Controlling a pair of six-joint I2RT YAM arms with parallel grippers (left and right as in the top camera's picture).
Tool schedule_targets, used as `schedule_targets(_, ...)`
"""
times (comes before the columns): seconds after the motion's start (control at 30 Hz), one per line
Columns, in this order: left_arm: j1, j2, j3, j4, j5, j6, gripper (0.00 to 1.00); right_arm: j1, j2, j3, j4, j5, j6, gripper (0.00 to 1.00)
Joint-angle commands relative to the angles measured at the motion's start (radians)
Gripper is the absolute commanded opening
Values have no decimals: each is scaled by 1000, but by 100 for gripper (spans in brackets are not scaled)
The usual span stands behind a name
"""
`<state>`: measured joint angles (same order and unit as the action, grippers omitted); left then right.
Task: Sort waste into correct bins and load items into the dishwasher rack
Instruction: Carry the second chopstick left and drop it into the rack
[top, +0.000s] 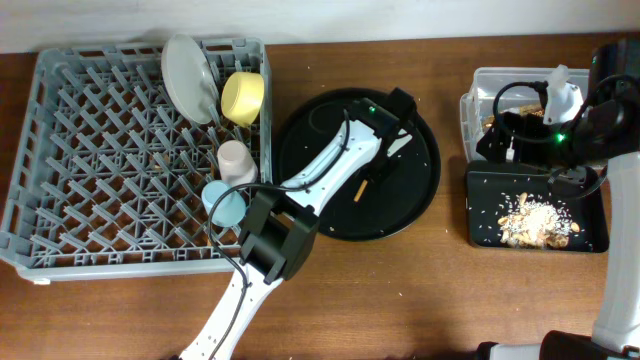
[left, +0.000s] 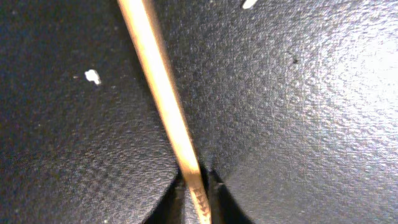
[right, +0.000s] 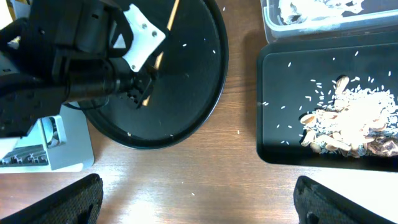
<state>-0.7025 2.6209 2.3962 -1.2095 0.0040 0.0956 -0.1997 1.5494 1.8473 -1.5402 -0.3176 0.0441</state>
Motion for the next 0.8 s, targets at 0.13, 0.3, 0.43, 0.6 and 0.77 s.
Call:
schedule_targets(0.13,-15,49,-43,-11,33,3,1,-4,1,-2,0,9,-11,98)
schedule_targets(0.3,-10,47,90,-106,5,3,1,-4,1,-2,0,9,-11,98)
schedule_targets(0.43,6,47,317,-245,-53,3,0,-4,1,-2,0,9,-11,98)
schedule_targets(0.6,79,47,598,-434,-53,-30,0,-4,1,-2,0,9,-11,99)
schedule_targets(0.77,179,-26,668,-479,-34,-59,0,-4,1,-2,0,9,-11,98)
